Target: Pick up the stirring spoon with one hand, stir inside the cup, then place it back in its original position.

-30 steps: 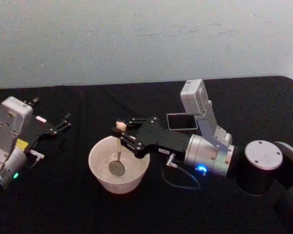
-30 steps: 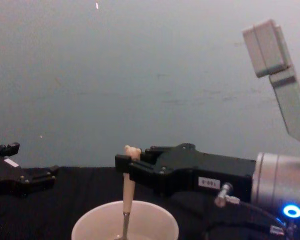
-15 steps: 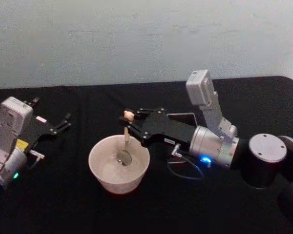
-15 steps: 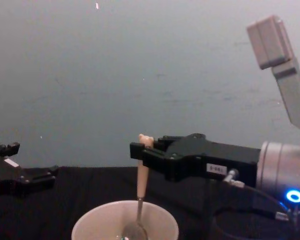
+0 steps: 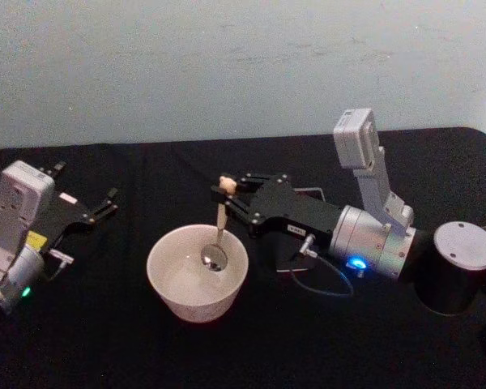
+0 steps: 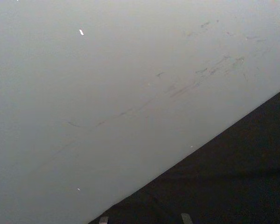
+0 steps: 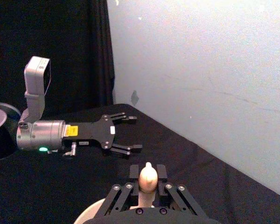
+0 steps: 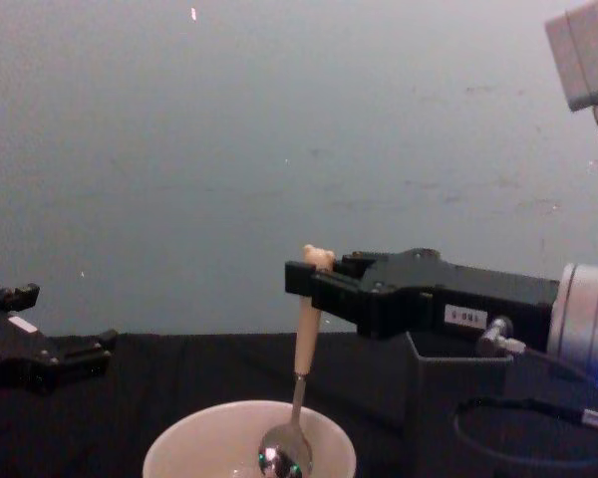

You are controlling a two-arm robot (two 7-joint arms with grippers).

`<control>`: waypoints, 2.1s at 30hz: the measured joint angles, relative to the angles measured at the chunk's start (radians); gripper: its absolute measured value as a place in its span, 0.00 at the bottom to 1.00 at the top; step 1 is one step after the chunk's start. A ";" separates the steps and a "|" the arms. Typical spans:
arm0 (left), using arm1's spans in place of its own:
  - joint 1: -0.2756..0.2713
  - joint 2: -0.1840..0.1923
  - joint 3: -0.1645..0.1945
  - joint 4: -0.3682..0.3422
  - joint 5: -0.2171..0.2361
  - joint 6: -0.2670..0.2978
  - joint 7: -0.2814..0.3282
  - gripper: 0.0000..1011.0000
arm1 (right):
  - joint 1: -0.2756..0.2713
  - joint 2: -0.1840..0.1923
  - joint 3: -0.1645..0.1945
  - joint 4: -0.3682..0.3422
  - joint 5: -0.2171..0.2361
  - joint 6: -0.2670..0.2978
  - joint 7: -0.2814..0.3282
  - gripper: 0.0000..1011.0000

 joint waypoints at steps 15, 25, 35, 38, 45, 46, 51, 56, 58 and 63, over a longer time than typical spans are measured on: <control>0.000 0.000 0.000 0.000 0.000 0.000 0.000 0.99 | -0.013 0.005 0.036 -0.057 0.050 0.054 -0.056 0.21; 0.000 0.000 0.000 0.000 0.000 0.000 0.000 0.99 | -0.020 0.005 0.076 -0.109 0.097 0.094 -0.116 0.21; 0.000 0.000 0.000 0.000 0.000 0.000 0.000 0.99 | -0.020 0.022 0.106 -0.136 0.140 0.112 -0.144 0.21; 0.000 0.000 0.000 0.000 0.000 0.000 0.000 0.99 | -0.021 0.030 0.116 -0.138 0.154 0.116 -0.150 0.21; 0.000 0.000 0.000 0.000 0.000 0.000 0.000 0.99 | -0.026 0.050 0.139 -0.142 0.184 0.122 -0.157 0.21; 0.000 0.000 0.000 0.000 0.000 0.000 0.000 0.99 | -0.028 0.057 0.147 -0.146 0.193 0.122 -0.159 0.21; 0.000 0.000 0.000 0.000 0.000 0.000 0.000 0.99 | -0.037 0.075 0.171 -0.159 0.225 0.126 -0.168 0.21; 0.000 0.000 0.000 0.000 0.000 0.000 0.000 0.99 | -0.045 0.089 0.187 -0.171 0.250 0.127 -0.177 0.21; 0.000 0.000 0.000 0.000 0.000 0.000 0.000 0.99 | -0.048 0.095 0.191 -0.176 0.257 0.127 -0.179 0.21; 0.000 0.000 0.000 0.000 0.000 0.000 0.000 0.99 | -0.065 0.120 0.204 -0.189 0.279 0.127 -0.182 0.21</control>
